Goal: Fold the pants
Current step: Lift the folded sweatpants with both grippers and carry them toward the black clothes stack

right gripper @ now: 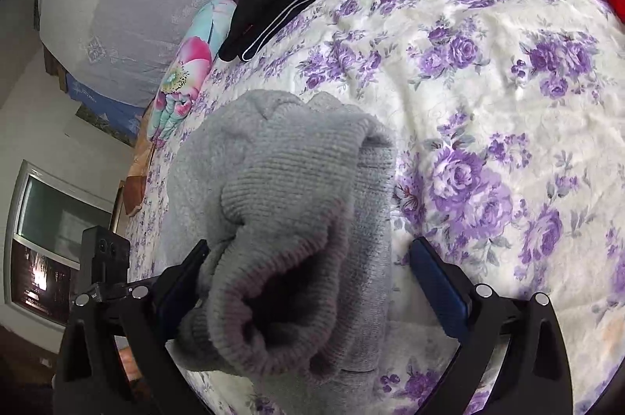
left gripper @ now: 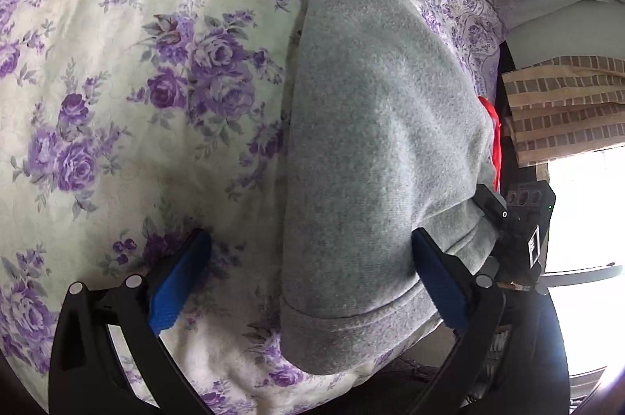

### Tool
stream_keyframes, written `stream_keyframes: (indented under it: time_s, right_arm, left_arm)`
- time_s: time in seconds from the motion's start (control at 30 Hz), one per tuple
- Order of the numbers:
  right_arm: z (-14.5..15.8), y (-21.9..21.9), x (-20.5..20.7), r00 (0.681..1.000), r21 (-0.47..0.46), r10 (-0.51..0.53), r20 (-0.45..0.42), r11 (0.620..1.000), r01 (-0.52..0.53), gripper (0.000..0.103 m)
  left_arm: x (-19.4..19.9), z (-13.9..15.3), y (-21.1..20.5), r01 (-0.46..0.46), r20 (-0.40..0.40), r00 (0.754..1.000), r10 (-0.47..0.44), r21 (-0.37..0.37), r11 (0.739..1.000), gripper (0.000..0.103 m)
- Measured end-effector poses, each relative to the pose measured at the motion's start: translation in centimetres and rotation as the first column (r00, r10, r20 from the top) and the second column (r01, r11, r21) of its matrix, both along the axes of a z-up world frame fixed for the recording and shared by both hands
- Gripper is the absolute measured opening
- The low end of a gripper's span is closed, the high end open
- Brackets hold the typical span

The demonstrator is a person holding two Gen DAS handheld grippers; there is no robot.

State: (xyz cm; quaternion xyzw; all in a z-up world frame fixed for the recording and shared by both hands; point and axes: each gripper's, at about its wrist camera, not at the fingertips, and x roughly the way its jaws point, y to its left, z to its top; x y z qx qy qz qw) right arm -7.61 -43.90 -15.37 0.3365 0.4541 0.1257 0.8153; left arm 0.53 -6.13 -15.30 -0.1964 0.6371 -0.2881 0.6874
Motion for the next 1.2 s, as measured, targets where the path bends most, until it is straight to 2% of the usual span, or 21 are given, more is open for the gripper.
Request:
stream_keyframes:
  time_s: [0.23, 0.4, 0.47, 0.57, 0.6, 0.63, 0.7, 0.77, 0.9, 1.03, 1.13, 1.2]
  right_arm:
    - [-0.2, -0.2, -2.3, 0.994, 0.001, -0.028, 0.103, 1.0, 0.028, 0.099]
    - [-0.2, 0.1, -3.0, 0.987, -0.01, -0.058, 0.147, 0.998, 0.06, 0.099]
    - [-0.3, 0.0, -3.7, 0.983, 0.032, -0.095, 0.159, 0.995, 0.092, 0.099]
    - [-0.5, -2.0, -4.1, 0.969, 0.193, -0.151, 0.197, 0.975, 0.113, 0.099]
    - [-0.6, -3.2, -3.7, 0.97, 0.255, -0.152, 0.189, 0.962, 0.101, 0.099]
    - [-0.4, -4.3, -3.3, 0.975, 0.276, -0.155, 0.162, 0.955, 0.106, 0.099]
    - [0.2, -6.1, -2.8, 0.984, 0.274, -0.173, 0.044, 0.949, 0.155, 0.099]
    - [1.2, -7.7, -2.7, 0.986, 0.366, -0.16, 0.05, 0.922, 0.13, 0.099]
    - [1.9, -8.1, -0.9, 0.999, 0.309, -0.042, 0.012, 0.95, 0.036, 0.099]
    - [0.1, -6.9, 0.7, 0.996, 0.3, 0.042, -0.074, 0.954, -0.018, 0.099]
    - [0.0, -6.2, 0.9, 0.994, 0.301, 0.086, -0.07, 0.952, -0.061, 0.099]
    - [-0.2, -6.1, 1.1, 0.992, 0.3, 0.099, -0.077, 0.951, -0.071, 0.099]
  left_arm:
    - [-0.4, -0.1, 0.8, 0.034, 0.021, 0.999, -0.034, -0.034, 0.999, 0.098]
    - [0.6, -0.5, 1.3, 0.051, -0.034, 0.998, -0.053, -0.062, 0.997, 0.098]
    - [0.7, -0.5, 1.5, 0.035, -0.058, 0.998, -0.039, -0.072, 0.997, 0.098]
    - [0.6, 0.0, 1.8, 0.017, -0.058, 0.998, -0.025, -0.125, 0.992, 0.098]
    - [0.4, 0.5, 1.8, 0.026, -0.042, 0.999, -0.032, -0.137, 0.99, 0.098]
    - [0.3, 1.0, 1.5, 0.044, -0.017, 0.999, -0.047, -0.125, 0.991, 0.098]
    - [0.0, 1.9, 0.7, 0.088, 0.038, 0.996, -0.086, -0.05, 0.995, 0.098]
    - [-0.2, 2.3, -0.3, 0.131, 0.069, 0.989, -0.13, -0.009, 0.991, 0.098]
    - [-0.6, 0.9, -2.0, 0.21, 0.032, 0.977, -0.21, -0.005, 0.978, 0.098]
    - [-0.8, -0.1, -1.0, 0.206, 0.011, 0.979, -0.206, -0.078, 0.975, 0.098]
    - [-1.4, -0.7, 0.1, 0.175, -0.01, 0.984, -0.179, -0.16, 0.971, 0.098]
    - [-1.6, -0.9, 0.4, 0.159, -0.015, 0.986, -0.165, -0.182, 0.97, 0.098]
